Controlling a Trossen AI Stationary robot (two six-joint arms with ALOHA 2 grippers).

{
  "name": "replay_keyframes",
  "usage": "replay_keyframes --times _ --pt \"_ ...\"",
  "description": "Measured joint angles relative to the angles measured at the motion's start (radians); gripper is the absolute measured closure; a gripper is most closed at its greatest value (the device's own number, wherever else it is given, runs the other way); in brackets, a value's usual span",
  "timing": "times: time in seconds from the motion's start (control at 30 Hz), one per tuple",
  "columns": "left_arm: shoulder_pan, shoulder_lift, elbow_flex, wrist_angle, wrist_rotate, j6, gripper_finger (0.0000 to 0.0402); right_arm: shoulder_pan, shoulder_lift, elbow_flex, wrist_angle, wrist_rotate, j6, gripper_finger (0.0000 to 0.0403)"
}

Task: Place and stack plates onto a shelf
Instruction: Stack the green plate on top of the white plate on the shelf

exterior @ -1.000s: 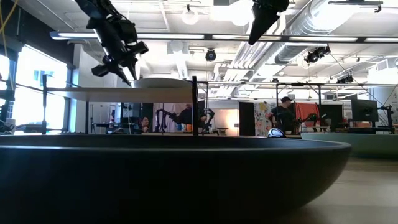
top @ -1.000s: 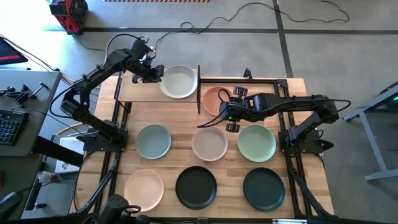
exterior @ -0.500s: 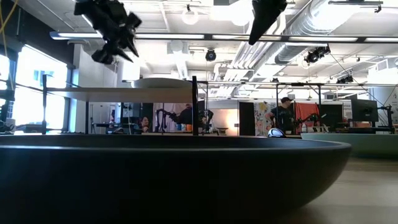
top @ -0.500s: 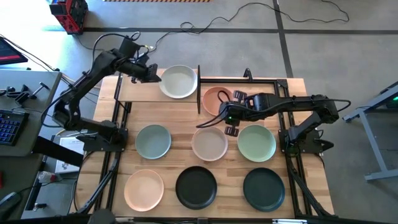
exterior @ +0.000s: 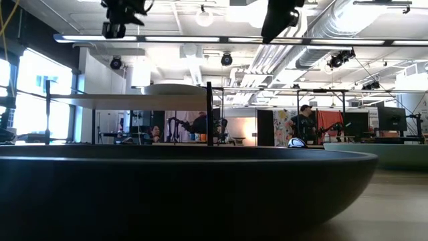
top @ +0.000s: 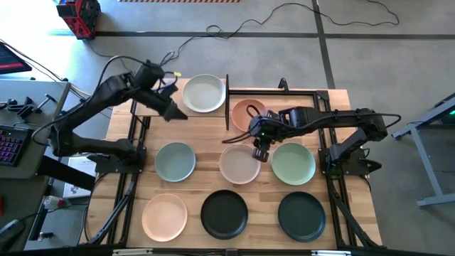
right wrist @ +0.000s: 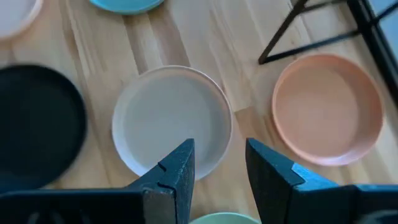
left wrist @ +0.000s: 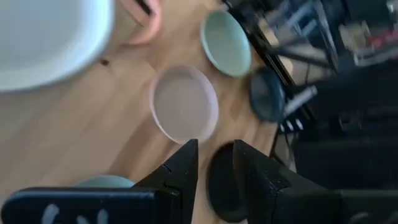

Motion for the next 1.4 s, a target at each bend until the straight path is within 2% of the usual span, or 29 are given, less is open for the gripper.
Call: replay_keyframes --times 0.2,0.43,0.7,0.83,0.97,1.17,1.4 --pt "-0.168 -0.013 0.000 0.000 -0.089 -0.007 0.0311 0.006 0.001 0.000 0.000 -0.084 0.173 0.0281" --pt "-0.343 -0.007 -0.001 0.000 -0.188 0.002 0.0312 0.055 0.013 -0.013 -0.025 -0.084 0.363 0.0281" --pt "-0.493 -0.006 -0.001 0.001 -0.414 -0.079 0.0312 0.131 0.012 -0.135 -0.031 -0.085 0.659 0.0281" --pt "-0.542 -0.006 -0.001 0.001 -0.474 -0.115 0.0312 0.164 0.012 -0.199 -0.029 -0.085 0.758 0.0281" --pt "-0.570 -0.006 -0.001 0.001 -0.510 -0.174 0.0312 0.191 0.012 -0.259 -0.030 -0.085 0.795 0.0281" --pt "-0.588 -0.006 -0.001 0.001 -0.562 -0.345 0.0312 0.222 0.012 -0.345 -0.020 -0.085 0.796 0.0281" --pt "-0.601 0.003 -0.001 0.000 -0.570 -0.341 0.0312 0.243 0.012 -0.439 0.066 -0.085 0.797 0.0281"
